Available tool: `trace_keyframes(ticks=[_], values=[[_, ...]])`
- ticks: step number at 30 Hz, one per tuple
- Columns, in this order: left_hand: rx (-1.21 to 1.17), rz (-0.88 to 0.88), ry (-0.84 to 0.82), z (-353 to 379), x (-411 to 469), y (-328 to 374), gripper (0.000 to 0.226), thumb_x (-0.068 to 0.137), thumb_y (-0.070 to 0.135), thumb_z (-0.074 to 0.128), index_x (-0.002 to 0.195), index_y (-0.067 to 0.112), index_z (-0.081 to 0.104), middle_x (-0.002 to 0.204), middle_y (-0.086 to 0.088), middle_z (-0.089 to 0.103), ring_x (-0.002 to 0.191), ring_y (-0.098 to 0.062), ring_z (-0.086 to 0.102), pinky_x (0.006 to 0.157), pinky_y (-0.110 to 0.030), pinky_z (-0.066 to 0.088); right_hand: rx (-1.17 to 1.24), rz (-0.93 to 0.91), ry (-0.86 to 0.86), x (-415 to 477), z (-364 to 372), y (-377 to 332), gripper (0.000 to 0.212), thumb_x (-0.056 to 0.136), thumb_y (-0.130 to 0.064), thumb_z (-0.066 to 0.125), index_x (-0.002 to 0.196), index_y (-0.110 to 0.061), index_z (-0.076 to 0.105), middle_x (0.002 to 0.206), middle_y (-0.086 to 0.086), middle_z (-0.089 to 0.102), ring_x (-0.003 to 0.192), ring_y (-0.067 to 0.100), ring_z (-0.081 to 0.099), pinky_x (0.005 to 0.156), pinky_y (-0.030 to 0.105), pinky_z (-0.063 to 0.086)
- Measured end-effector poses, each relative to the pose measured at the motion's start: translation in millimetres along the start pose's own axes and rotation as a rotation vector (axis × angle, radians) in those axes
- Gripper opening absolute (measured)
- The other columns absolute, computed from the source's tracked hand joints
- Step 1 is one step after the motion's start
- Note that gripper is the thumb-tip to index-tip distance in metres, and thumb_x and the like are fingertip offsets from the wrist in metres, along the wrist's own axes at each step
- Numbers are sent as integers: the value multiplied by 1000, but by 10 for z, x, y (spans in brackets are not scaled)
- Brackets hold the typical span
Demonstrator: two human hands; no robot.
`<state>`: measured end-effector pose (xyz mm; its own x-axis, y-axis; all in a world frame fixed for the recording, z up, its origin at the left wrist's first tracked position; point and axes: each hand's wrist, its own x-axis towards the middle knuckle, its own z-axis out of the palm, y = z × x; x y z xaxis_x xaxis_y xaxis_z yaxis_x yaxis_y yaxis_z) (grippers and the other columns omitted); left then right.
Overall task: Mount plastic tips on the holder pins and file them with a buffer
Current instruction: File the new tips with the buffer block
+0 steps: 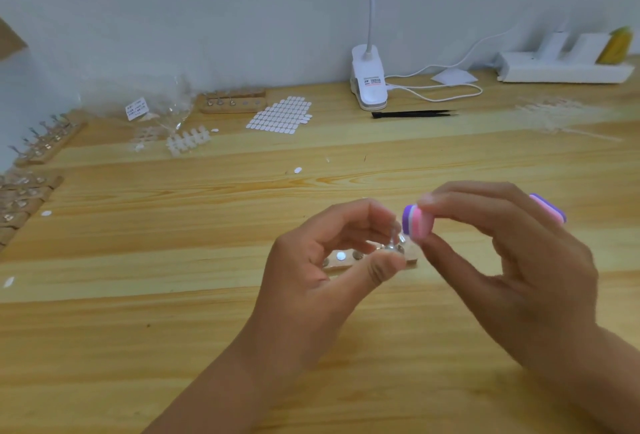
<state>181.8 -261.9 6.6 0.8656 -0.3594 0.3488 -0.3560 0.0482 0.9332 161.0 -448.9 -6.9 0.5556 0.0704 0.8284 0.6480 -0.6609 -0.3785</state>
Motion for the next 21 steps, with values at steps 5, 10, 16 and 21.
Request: trace_keyframes(ticks=[5,10,16,21], values=[[50,-17,-12,7,-12,-23,22,83,25,75,104,30,71,97,8,72,90,-10,68,81,-16,49,-1,-36,-60,-34,15,47,28,86,-1,73,109,-15,65,103,5,68,97,10,64,94,15,44],[29,12,-38,24,-6,0,22,84,29,74,105,34,69,98,11,71,91,-9,67,81,-16,49,26,-97,-29,-29,14,-29,24,91,-4,70,109,-19,66,105,3,68,101,3,63,95,9,39],[-5,4,7,-17,8,-10,23,80,25,76,103,27,70,97,5,72,90,-12,68,81,-16,49,17,37,-22,1,-17,78,25,85,-2,74,105,-15,67,101,-1,69,97,-2,62,87,5,40],[73,11,-21,5,-15,0,22,81,25,75,102,31,69,97,9,71,90,-12,68,81,-15,49,-7,-41,-82,-18,-4,94,27,86,2,73,106,-16,66,102,2,69,97,8,64,93,11,41]])
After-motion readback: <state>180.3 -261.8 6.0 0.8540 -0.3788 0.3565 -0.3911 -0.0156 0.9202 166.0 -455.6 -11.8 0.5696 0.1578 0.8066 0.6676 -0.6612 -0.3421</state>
